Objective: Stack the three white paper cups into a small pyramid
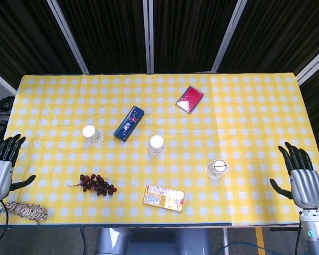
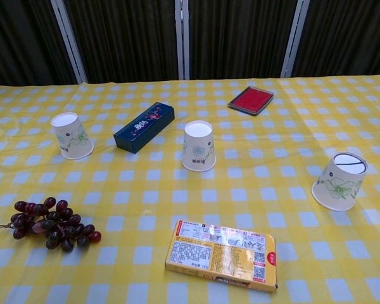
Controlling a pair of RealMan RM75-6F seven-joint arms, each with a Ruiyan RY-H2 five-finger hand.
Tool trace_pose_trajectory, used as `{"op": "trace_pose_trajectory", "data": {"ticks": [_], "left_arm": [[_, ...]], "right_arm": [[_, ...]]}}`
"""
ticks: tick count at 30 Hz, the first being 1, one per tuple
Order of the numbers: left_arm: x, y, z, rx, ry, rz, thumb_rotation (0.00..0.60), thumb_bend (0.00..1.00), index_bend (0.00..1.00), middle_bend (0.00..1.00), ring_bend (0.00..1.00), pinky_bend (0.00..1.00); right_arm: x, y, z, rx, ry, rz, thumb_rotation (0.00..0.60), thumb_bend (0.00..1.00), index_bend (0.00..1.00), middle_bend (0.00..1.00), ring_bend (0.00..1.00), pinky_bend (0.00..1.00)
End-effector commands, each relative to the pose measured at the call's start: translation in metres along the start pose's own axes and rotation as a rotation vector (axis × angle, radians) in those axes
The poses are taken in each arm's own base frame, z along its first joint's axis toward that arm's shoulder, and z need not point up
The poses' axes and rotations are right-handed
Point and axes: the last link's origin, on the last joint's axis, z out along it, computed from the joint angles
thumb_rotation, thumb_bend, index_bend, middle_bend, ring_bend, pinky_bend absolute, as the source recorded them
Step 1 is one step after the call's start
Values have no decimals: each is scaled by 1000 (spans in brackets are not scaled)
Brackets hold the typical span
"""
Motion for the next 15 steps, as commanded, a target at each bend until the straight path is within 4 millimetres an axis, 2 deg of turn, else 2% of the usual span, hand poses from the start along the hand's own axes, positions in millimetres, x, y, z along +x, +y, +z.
{"op": "trace_pose_trajectory", "data": {"ticks": [1, 9, 12, 15], "left_arm": [[0, 0, 0, 1, -4, 3, 600, 0, 0, 0, 0, 0], [-1, 0, 6, 2, -7, 2, 600, 87, 0, 0, 0, 0], [-1, 4, 16, 0, -10, -3, 600, 116, 14, 0, 0, 0], [2, 8, 35, -14, -25, 17, 600, 116, 85, 0, 0, 0]], "right_arm": [[-1, 0, 0, -1, -3, -1, 600, 150, 0, 0, 0, 0], [-1, 1, 1, -4, -6, 1, 600, 150, 0, 0, 0, 0], [0, 5, 2, -16, -5, 8, 600, 150, 0, 0, 0, 0], [0, 8, 4, -27, -8, 13, 600, 150, 0, 0, 0, 0]]}}
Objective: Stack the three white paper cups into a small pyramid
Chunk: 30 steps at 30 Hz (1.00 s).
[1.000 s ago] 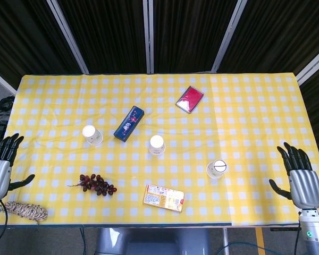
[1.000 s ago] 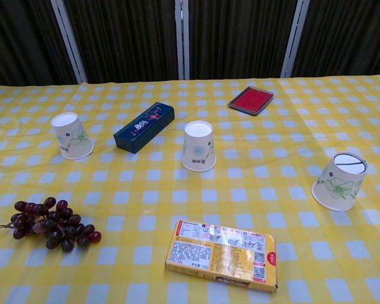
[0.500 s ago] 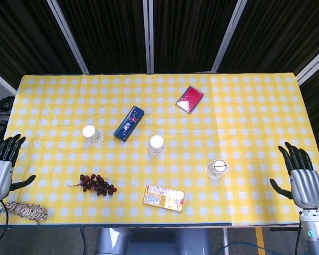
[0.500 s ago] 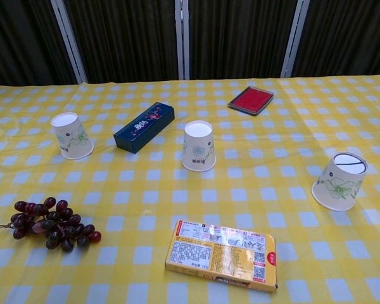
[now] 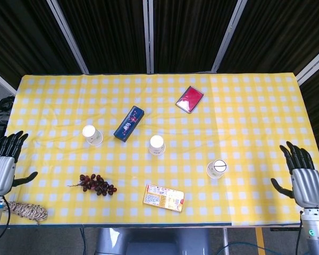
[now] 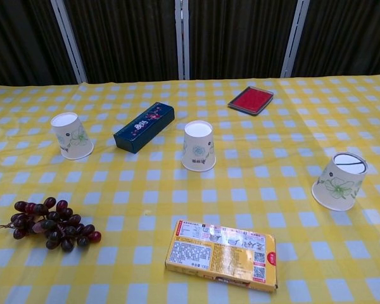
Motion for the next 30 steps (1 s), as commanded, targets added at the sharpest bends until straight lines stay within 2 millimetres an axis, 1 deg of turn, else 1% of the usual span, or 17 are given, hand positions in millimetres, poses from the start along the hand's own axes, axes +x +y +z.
{"op": "trace_pose_trajectory", "data": {"ticks": [1, 3, 5, 9, 10, 12, 13, 17, 21, 26, 30], "left_arm": [[4, 5, 24, -15, -15, 25, 600, 117, 104, 0, 0, 0], [7, 9, 40, -21, -28, 48, 600, 118, 141, 0, 0, 0], [8, 15, 60, -30, -55, 72, 600, 119, 147, 0, 0, 0], [5, 29, 91, -49, -123, 103, 600, 126, 165, 0, 0, 0], [3, 34, 103, -57, -148, 113, 600, 147, 174, 0, 0, 0], [1, 40, 115, -62, -176, 125, 600, 182, 190, 0, 0, 0], [-1, 46, 124, -70, -192, 134, 600, 194, 198, 0, 0, 0], [-9, 58, 148, -77, -239, 155, 600, 195, 229, 0, 0, 0], [-19, 66, 165, -75, -273, 175, 600, 195, 243, 0, 0, 0], [-34, 75, 181, -69, -314, 201, 600, 196, 240, 0, 0, 0], [-48, 81, 190, -66, -354, 226, 600, 240, 233, 0, 0, 0]], "right_arm": [[0, 2, 2, -7, -2, 2, 600, 150, 0, 0, 0, 0], [0, 4, 4, -11, -1, 5, 600, 150, 0, 0, 0, 0], [1, 5, 5, -15, 1, 10, 600, 150, 0, 0, 0, 0], [3, 7, 6, -23, 7, 18, 600, 150, 0, 0, 0, 0], [4, 9, 7, -28, 9, 21, 600, 150, 0, 0, 0, 0], [5, 10, 7, -34, 10, 24, 600, 149, 0, 0, 0, 0], [5, 12, 8, -40, 11, 27, 600, 149, 0, 0, 0, 0], [4, 15, 10, -51, 5, 29, 600, 150, 0, 0, 0, 0], [3, 17, 13, -60, -1, 27, 600, 150, 0, 0, 0, 0], [2, 23, 15, -82, -8, 27, 600, 149, 0, 0, 0, 0], [2, 27, 17, -98, -5, 31, 600, 149, 0, 0, 0, 0]]}}
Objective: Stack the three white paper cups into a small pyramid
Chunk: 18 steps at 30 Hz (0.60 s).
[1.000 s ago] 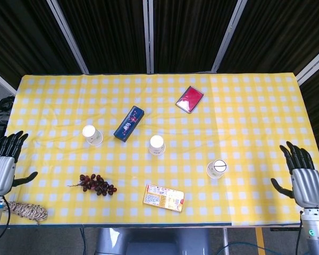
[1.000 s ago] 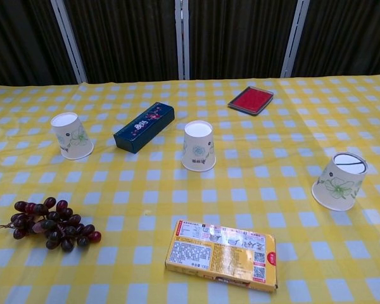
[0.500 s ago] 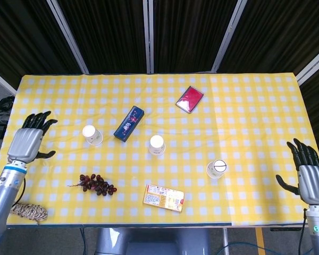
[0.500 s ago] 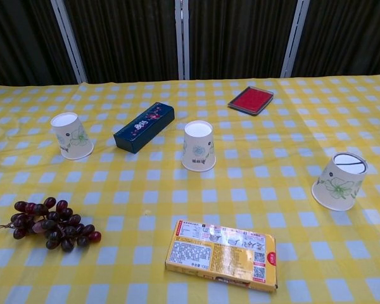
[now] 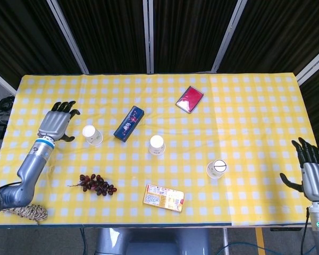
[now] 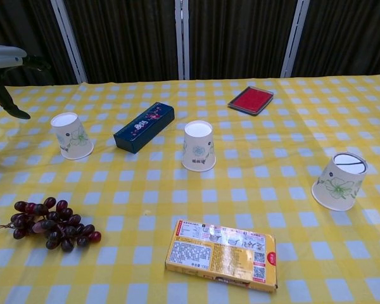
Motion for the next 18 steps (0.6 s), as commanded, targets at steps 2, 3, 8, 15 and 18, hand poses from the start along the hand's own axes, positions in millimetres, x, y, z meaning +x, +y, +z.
{"op": "trace_pose_trajectory", "data": {"ticks": [2, 3, 8, 15, 18], "left_arm": [[-11, 11, 13, -5, -51, 20, 600, 247, 234, 0, 0, 0], [-13, 13, 16, -6, -62, 20, 600, 247, 237, 0, 0, 0], [-18, 21, 23, -13, -85, 24, 600, 285, 261, 0, 0, 0], [-21, 25, 25, -18, -94, 24, 600, 320, 282, 0, 0, 0], [-23, 26, 27, -18, -96, 28, 600, 342, 286, 0, 0, 0]], "right_arm": [[1, 2, 2, -6, 5, 2, 600, 149, 0, 0, 0, 0], [2, 2, 2, -7, 7, 3, 600, 149, 0, 0, 0, 0], [1, 3, 3, -8, 6, 3, 600, 149, 0, 0, 0, 0], [0, 3, 3, -7, 4, 3, 600, 149, 0, 0, 0, 0], [0, 2, 3, -4, 2, 3, 600, 149, 0, 0, 0, 0]]}}
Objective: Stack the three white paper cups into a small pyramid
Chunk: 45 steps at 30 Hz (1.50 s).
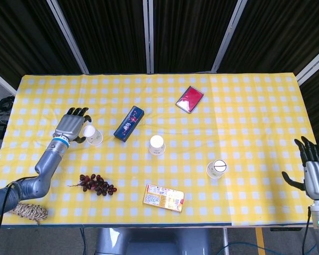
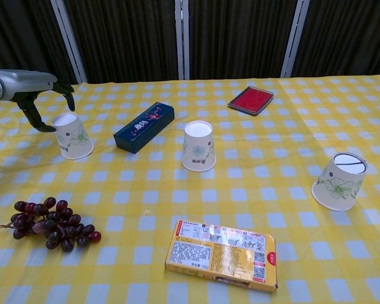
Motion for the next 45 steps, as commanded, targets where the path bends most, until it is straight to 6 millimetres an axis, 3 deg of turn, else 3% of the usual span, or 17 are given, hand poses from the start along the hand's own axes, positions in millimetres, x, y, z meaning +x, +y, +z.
{"op": "trace_pose_trajectory", "data": {"ticks": [1, 10, 19, 24, 29, 37, 45], "left_arm": [[-2, 1, 1, -2, -6, 7, 600, 342, 287, 0, 0, 0], [0, 7, -1, -25, 7, -6, 600, 351, 339, 0, 0, 0], [35, 17, -27, -96, 119, -53, 600, 352, 344, 0, 0, 0], [53, 38, -46, -186, 166, -71, 600, 352, 343, 0, 0, 0], [60, 71, -59, -286, 179, -83, 600, 351, 343, 0, 0, 0], [56, 118, -47, -351, 149, -60, 600, 351, 346, 0, 0, 0], [44, 142, -25, -319, 110, -13, 600, 351, 356, 0, 0, 0]], "right_arm": [[0, -1, 0, 4, 0, 0, 600, 149, 0, 0, 0, 0], [1, -3, -2, 10, 5, 0, 600, 149, 0, 0, 0, 0], [4, -3, -3, 15, 13, 11, 600, 149, 0, 0, 0, 0], [5, -2, -3, 11, 15, 17, 600, 149, 1, 0, 0, 0], [6, -1, -2, 10, 14, 26, 600, 149, 4, 0, 0, 0], [10, 2, -2, 4, 18, 47, 600, 149, 5, 0, 0, 0], [10, 5, -1, -1, 9, 59, 600, 149, 7, 0, 0, 0]]}}
